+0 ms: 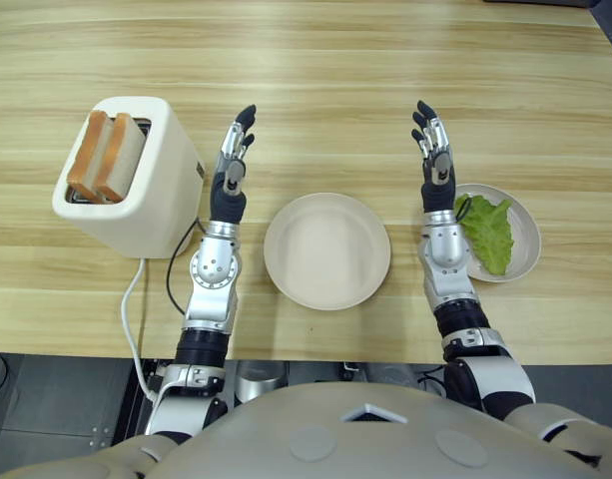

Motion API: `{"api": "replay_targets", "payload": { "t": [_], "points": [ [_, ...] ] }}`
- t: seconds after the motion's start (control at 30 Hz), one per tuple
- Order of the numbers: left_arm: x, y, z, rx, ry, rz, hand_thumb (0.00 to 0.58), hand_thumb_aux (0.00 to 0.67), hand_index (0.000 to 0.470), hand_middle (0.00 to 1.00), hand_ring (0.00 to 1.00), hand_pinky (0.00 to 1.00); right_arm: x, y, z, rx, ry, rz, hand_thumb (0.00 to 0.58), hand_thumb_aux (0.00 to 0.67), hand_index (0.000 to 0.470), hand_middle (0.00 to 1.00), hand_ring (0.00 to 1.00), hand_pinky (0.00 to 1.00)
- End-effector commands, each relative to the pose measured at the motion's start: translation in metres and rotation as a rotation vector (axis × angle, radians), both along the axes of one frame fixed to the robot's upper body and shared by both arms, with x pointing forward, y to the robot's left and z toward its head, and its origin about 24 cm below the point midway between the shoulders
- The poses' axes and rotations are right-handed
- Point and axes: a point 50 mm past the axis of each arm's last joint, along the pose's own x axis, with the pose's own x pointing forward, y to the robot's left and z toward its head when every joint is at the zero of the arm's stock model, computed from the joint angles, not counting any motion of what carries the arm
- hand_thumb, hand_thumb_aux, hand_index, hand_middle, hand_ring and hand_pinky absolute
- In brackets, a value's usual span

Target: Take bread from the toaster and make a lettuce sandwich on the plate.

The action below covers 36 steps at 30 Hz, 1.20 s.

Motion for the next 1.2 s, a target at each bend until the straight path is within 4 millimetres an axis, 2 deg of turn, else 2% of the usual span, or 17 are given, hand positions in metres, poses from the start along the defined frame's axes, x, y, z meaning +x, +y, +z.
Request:
{"api": "replay_targets", "payload": {
  "t": [0.03, 0.43, 0.53, 0.63, 0.7, 0.83, 0.9, 1.0, 1.1, 1.2],
  "points": [
    [-0.001, 0.003, -0.004, 0.017, 0.019, 0.016, 0.000, 0.000, 0.000, 0.00, 0.00, 0.00, 0.002, 0.003, 0.001, -0.007, -0.006, 0.011, 0.000, 0.000, 0.000, 0.00, 0.00, 0.00],
    [0.000, 0.003, -0.005, 0.045, 0.016, 0.013, 0.000, 0.000, 0.000, 0.00, 0.00, 0.00, 0.002, 0.004, 0.001, -0.002, -0.008, 0.010, 0.000, 0.000, 0.000, 0.00, 0.00, 0.00],
    [-0.004, 0.005, 0.010, 0.156, -0.068, 0.042, 0.000, 0.000, 0.000, 0.00, 0.00, 0.00, 0.002, 0.005, 0.001, 0.003, -0.007, 0.013, 0.000, 0.000, 0.000, 0.00, 0.00, 0.00],
    [-0.011, 0.013, 0.040, 0.407, -0.202, 0.121, 0.000, 0.000, 0.000, 0.00, 0.00, 0.00, 0.002, 0.007, 0.001, 0.010, -0.006, 0.019, 0.000, 0.000, 0.000, 0.00, 0.00, 0.00],
    [-0.016, 0.025, 0.060, 0.610, -0.241, 0.202, 0.000, 0.000, 0.000, 0.00, 0.00, 0.00, 0.002, 0.009, 0.001, 0.010, -0.005, 0.024, 0.000, 0.000, 0.000, 0.00, 0.00, 0.00],
    [-0.031, 0.067, 0.090, 0.801, -0.229, 0.449, 0.000, 0.000, 0.000, 0.00, 0.00, 0.00, 0.001, 0.010, 0.000, 0.013, -0.007, 0.029, 0.000, 0.000, 0.000, 0.00, 0.00, 0.00],
    [-0.037, 0.099, 0.089, 0.911, -0.109, 0.602, 0.000, 0.000, 0.000, 0.00, 0.00, 0.00, 0.000, 0.010, 0.001, 0.014, -0.011, 0.030, 0.000, 0.000, 0.000, 0.00, 0.00, 0.00],
    [-0.050, 0.143, 0.089, 0.982, 0.026, 0.826, 0.000, 0.000, 0.000, 0.00, 0.00, 0.00, 0.000, 0.011, 0.001, 0.014, -0.013, 0.032, 0.000, 0.000, 0.000, 0.00, 0.00, 0.00],
    [-0.065, 0.168, 0.094, 1.022, 0.095, 0.960, 0.000, 0.000, 0.000, 0.00, 0.00, 0.00, 0.000, 0.011, 0.001, 0.013, -0.015, 0.035, 0.000, 0.000, 0.000, 0.00, 0.00, 0.00],
    [-0.075, 0.190, 0.086, 1.050, 0.214, 1.024, 0.000, 0.000, 0.000, 0.00, 0.00, 0.00, -0.001, 0.012, 0.001, 0.010, -0.017, 0.040, 0.000, 0.000, 0.000, 0.00, 0.00, 0.00]
  ]
}}
